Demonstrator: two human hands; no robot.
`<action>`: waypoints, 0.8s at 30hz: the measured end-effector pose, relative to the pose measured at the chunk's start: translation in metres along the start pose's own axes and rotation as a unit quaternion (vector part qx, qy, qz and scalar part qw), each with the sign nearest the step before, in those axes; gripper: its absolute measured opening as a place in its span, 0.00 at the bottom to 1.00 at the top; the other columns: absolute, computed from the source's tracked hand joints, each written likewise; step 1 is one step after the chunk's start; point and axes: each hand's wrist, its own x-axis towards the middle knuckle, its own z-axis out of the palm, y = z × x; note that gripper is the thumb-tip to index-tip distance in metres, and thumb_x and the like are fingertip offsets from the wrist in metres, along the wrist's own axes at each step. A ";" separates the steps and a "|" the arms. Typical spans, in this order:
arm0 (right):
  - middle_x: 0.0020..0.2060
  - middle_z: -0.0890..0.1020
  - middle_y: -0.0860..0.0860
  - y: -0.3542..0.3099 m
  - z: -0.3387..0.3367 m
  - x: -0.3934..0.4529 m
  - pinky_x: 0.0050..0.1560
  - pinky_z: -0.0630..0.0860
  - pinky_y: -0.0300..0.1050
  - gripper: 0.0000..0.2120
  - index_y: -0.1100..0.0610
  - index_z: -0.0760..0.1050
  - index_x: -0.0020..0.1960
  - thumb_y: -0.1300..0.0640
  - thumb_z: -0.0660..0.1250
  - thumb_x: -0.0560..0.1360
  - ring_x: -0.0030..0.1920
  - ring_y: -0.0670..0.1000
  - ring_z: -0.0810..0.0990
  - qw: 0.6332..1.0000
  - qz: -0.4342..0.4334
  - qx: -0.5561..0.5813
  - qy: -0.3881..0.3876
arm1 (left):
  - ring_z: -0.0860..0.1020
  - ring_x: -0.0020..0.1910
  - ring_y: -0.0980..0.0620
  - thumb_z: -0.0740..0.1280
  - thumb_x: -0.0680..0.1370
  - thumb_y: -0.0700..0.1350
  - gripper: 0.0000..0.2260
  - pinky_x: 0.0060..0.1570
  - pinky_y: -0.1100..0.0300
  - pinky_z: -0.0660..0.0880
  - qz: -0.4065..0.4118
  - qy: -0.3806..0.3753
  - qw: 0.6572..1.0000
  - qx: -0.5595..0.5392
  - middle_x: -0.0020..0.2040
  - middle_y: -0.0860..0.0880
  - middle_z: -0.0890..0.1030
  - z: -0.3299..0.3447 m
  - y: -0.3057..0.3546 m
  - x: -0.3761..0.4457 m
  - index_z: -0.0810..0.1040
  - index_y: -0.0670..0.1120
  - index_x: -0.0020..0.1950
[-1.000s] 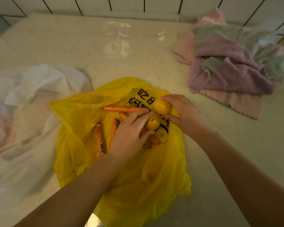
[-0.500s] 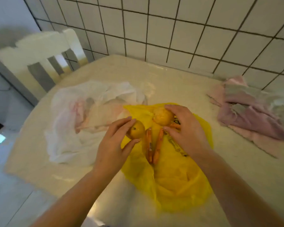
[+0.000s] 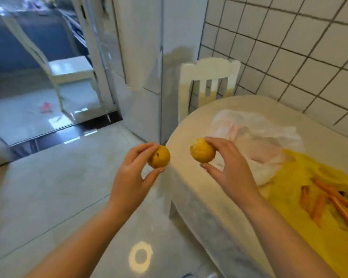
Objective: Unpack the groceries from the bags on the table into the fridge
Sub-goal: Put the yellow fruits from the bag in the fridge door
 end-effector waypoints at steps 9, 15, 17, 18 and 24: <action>0.60 0.74 0.46 -0.100 0.106 0.060 0.54 0.62 0.24 0.27 0.49 0.69 0.65 0.55 0.74 0.69 0.57 0.42 0.70 0.992 -0.087 0.044 -0.077 | 0.73 0.60 0.49 0.71 0.70 0.47 0.25 0.56 0.66 0.68 -0.083 0.077 0.993 0.030 0.63 0.45 0.74 -0.115 -0.090 -0.027 0.73 0.45 0.66; 0.60 0.73 0.47 -0.131 0.156 0.114 0.54 0.62 0.21 0.26 0.52 0.70 0.65 0.55 0.73 0.69 0.56 0.40 0.68 0.984 -0.128 0.059 -0.106 | 0.70 0.59 0.57 0.69 0.71 0.50 0.25 0.56 0.69 0.68 -0.121 0.110 0.986 0.029 0.63 0.51 0.72 -0.146 -0.143 -0.014 0.71 0.50 0.67; 0.61 0.74 0.49 -0.136 0.175 0.137 0.54 0.63 0.22 0.26 0.52 0.70 0.65 0.55 0.73 0.69 0.57 0.40 0.69 0.983 -0.132 0.068 -0.108 | 0.70 0.59 0.58 0.68 0.70 0.52 0.25 0.56 0.69 0.68 -0.125 0.119 0.984 0.031 0.63 0.52 0.72 -0.153 -0.163 0.001 0.71 0.50 0.67; 0.60 0.74 0.50 -0.137 0.184 0.151 0.54 0.63 0.22 0.26 0.51 0.70 0.65 0.55 0.73 0.69 0.56 0.40 0.69 0.983 -0.135 0.073 -0.104 | 0.70 0.59 0.58 0.68 0.70 0.52 0.25 0.56 0.70 0.68 -0.129 0.123 0.983 0.033 0.63 0.53 0.71 -0.156 -0.173 0.010 0.71 0.50 0.67; 0.63 0.73 0.50 -0.149 0.248 0.256 0.57 0.64 0.26 0.28 0.51 0.69 0.66 0.55 0.74 0.68 0.60 0.41 0.68 0.980 -0.144 0.119 -0.071 | 0.69 0.61 0.55 0.72 0.71 0.47 0.26 0.56 0.67 0.68 -0.129 0.136 0.981 0.046 0.64 0.52 0.71 -0.177 -0.250 0.106 0.70 0.51 0.67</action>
